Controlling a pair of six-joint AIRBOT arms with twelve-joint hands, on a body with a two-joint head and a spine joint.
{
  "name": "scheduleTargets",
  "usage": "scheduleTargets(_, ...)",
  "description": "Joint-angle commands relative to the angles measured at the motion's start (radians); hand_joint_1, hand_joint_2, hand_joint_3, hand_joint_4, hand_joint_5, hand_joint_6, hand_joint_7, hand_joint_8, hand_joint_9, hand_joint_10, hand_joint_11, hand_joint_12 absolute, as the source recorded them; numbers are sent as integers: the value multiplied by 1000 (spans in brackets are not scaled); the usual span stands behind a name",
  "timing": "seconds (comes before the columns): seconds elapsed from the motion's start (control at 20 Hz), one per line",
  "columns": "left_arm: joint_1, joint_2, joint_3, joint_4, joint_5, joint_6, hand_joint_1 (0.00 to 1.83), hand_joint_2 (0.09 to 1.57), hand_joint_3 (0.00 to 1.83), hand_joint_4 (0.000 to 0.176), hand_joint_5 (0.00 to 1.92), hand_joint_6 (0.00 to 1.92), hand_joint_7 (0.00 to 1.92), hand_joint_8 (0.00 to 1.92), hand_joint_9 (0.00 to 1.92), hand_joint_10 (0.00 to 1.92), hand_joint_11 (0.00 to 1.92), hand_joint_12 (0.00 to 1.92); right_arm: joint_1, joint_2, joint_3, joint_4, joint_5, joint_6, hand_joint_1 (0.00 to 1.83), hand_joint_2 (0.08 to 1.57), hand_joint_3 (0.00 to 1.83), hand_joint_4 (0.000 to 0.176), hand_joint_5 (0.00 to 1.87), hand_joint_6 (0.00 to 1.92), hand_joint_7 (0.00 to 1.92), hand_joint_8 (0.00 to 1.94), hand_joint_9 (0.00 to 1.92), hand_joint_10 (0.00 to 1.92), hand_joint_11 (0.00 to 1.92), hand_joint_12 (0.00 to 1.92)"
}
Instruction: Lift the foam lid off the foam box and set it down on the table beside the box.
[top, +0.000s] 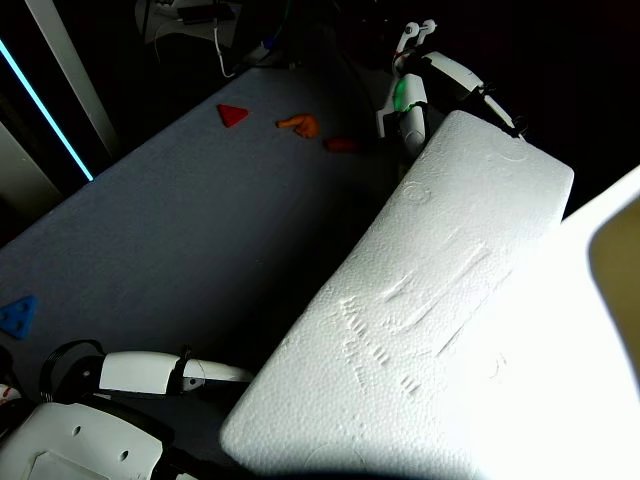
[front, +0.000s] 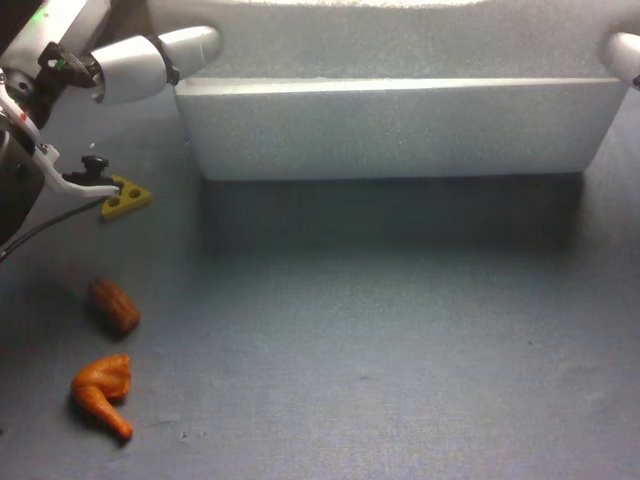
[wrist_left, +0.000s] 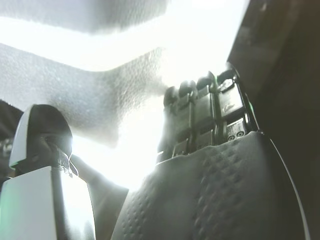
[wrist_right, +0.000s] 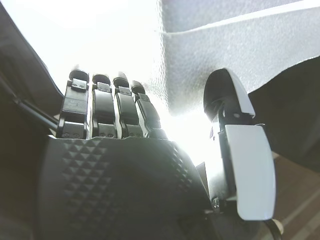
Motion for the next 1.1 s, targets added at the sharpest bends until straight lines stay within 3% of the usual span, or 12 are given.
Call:
scheduleTargets(0.0,-16,11,-5,45,-146,-5,672,1018,0,46,327,14,147,6,142,16,0,984,18,18,-6,-66,136,8,501,1271,0,0,180,233,231,15,140,177,0,756)
scheduleTargets(0.05,-16,16,-10,48,-153,-5,685,1025,1,50,333,11,124,2,115,4,0,951,18,21,-10,-69,140,8,505,1244,0,0,61,569,268,9,26,534,0,1176)
scheduleTargets(0.1,-15,21,-16,50,-160,-5,699,1023,0,44,326,7,123,1,107,0,0,947,19,23,-13,-73,142,8,475,1222,0,0,1,133,135,11,0,348,0,1064)
scheduleTargets(0.25,-11,40,-41,61,-194,-2,689,1039,2,42,315,2,106,5,86,5,0,816,23,41,-36,-93,166,8,455,1224,0,0,0,0,14,14,0,18,0,177)
scheduleTargets(0.35,-9,55,-61,71,-215,7,677,1031,0,45,325,5,107,5,77,1,0,815,23,54,-55,-107,188,7,501,1195,0,0,55,54,167,57,128,176,0,1190)
scheduleTargets(0.4,-6,64,-72,74,-226,12,687,1027,0,43,332,8,108,4,76,1,0,820,23,61,-66,-113,199,3,500,1194,0,0,49,249,226,105,25,610,0,1523)
scheduleTargets(0.45,-2,69,-81,76,-236,14,699,1023,0,42,334,7,111,2,75,0,0,757,23,70,-77,-117,207,-5,489,1199,2,0,9,419,199,81,4,487,0,1374)
scheduleTargets(0.55,6,77,-93,79,-254,15,674,1021,0,43,332,4,118,2,76,1,0,822,23,81,-90,-127,220,-7,490,1178,0,0,0,522,274,138,0,907,0,1823)
scheduleTargets(0.65,16,84,-105,85,-269,16,661,1015,0,57,327,1,122,2,81,2,0,809,22,90,-104,-135,232,-12,498,1155,0,0,0,454,160,396,0,966,0,1917)
scheduleTargets(0.75,32,97,-125,87,-288,21,616,1010,0,46,325,1,140,4,115,14,0,938,16,104,-124,-145,249,-16,491,1168,3,0,0,803,216,577,4,1195,0,1860)
scheduleTargets(0.95,64,125,-169,98,-333,33,604,1058,6,25,323,2,146,3,112,13,0,1178,-21,135,-175,-160,298,-26,522,1188,5,0,0,624,138,388,0,747,0,1566)
scheduleTargets(1.05,84,148,-203,103,-368,49,583,1087,5,12,310,1,138,0,127,22,0,1307,-41,157,-207,-179,331,-28,518,1183,0,0,0,947,118,762,0,1190,0,1890)
